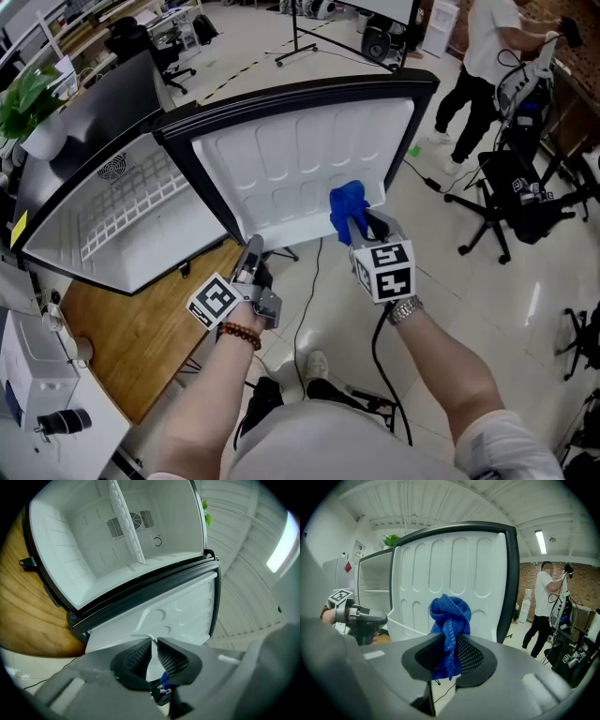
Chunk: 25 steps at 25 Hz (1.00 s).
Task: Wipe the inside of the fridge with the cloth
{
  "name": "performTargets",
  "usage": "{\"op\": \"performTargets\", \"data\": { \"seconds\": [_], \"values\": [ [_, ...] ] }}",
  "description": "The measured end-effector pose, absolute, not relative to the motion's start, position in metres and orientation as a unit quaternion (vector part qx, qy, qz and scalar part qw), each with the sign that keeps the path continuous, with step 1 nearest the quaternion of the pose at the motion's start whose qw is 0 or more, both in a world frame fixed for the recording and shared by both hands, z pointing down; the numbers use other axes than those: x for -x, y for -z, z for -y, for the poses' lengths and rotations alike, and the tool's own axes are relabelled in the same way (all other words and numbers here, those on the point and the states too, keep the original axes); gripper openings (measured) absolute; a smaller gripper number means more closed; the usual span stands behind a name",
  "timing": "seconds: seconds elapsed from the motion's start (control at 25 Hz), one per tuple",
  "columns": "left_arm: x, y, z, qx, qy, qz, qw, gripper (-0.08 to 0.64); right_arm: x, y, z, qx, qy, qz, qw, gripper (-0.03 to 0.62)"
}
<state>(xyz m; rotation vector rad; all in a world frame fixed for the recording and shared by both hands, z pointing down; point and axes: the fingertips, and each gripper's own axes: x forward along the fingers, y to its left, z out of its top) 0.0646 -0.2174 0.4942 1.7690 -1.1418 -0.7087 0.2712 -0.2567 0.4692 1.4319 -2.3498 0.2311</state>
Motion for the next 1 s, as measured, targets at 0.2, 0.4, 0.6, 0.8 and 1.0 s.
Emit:
{"op": "performTargets", "data": {
  "seconds": [0.2, 0.4, 0.6, 0.8, 1.0],
  "values": [
    [-0.061, -0.491, 0.219, -0.725, 0.269, 0.474, 0.422, 0.043, -0.304, -0.469, 0.266, -0.532, -0.082, 0.821, 0.192, 0.074],
    [-0.065, -0.495, 0.216, -0.709, 0.284, 0.47, 0.442, 0.044, -0.332, -0.471, 0.273, -0.549, -0.082, 0.808, 0.196, 0.074],
    [-0.071, -0.494, 0.212, -0.709, 0.298, 0.451, 0.452, 0.046, -0.351, -0.467, 0.276, -0.56, -0.085, 0.802, 0.192, 0.074],
    [-0.068, -0.522, 0.2, -0.693, 0.274, 0.472, 0.47, 0.049, -0.352, -0.453, 0.265, -0.554, -0.081, 0.809, 0.177, 0.074],
    [-0.062, -0.549, 0.206, -0.682, 0.25, 0.491, 0.481, 0.048, -0.337, -0.448, 0.255, -0.537, -0.079, 0.821, 0.175, 0.074]
  ]
}}
